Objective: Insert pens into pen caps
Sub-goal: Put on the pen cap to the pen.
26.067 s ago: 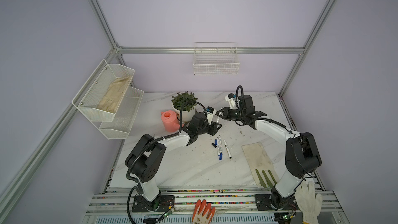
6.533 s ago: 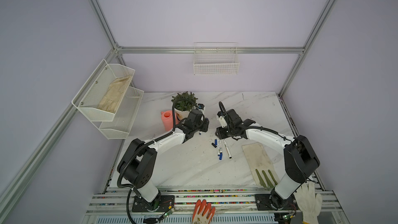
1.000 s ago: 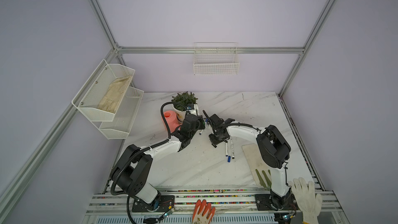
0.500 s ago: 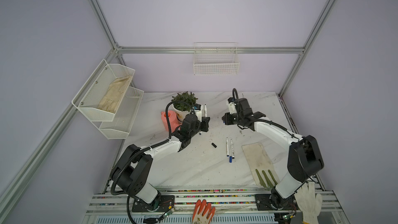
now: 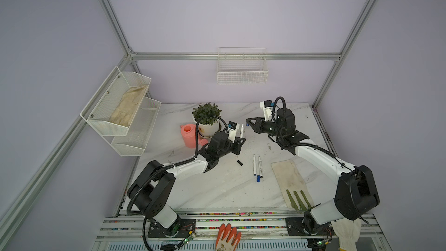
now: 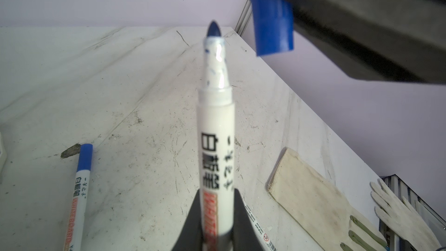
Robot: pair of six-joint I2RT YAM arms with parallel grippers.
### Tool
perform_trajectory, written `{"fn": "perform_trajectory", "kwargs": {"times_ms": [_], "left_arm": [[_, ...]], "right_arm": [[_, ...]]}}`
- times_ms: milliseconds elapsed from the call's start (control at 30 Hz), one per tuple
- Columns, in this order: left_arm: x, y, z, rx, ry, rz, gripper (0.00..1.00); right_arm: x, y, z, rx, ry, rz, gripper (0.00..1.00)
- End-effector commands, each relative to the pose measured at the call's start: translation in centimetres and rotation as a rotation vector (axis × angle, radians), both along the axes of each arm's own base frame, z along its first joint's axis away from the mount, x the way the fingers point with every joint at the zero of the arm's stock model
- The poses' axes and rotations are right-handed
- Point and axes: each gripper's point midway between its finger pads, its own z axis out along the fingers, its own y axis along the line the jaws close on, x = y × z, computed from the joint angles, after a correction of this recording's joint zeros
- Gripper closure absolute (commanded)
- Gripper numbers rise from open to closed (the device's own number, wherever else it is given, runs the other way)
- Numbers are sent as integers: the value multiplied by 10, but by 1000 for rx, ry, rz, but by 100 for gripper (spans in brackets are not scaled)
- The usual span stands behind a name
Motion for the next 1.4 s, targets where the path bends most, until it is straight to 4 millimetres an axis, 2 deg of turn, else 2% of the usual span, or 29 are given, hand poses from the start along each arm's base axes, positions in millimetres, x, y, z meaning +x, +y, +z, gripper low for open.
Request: {"fn": "perform_trajectory", "kwargs": {"times_ms": [0, 200, 700, 967, 1367], "left_arm": [[-5, -2, -3, 6, -33, -28, 100], [-7, -5, -1, -2, -36, -35, 100], [-8, -11, -3, -13, -27, -50, 100], [-7, -12, 1, -24, -38, -48, 100], [-3, -13, 2, -29, -42, -38, 100]], "right_arm": [[-2, 3, 23, 43, -63, 18, 98], [4, 5, 12, 23, -43, 17, 98], [8, 9, 14, 42, -50, 30, 98], [10, 10, 3, 28, -27, 28, 98], [-2, 14, 1, 35, -11, 83, 99]]}}
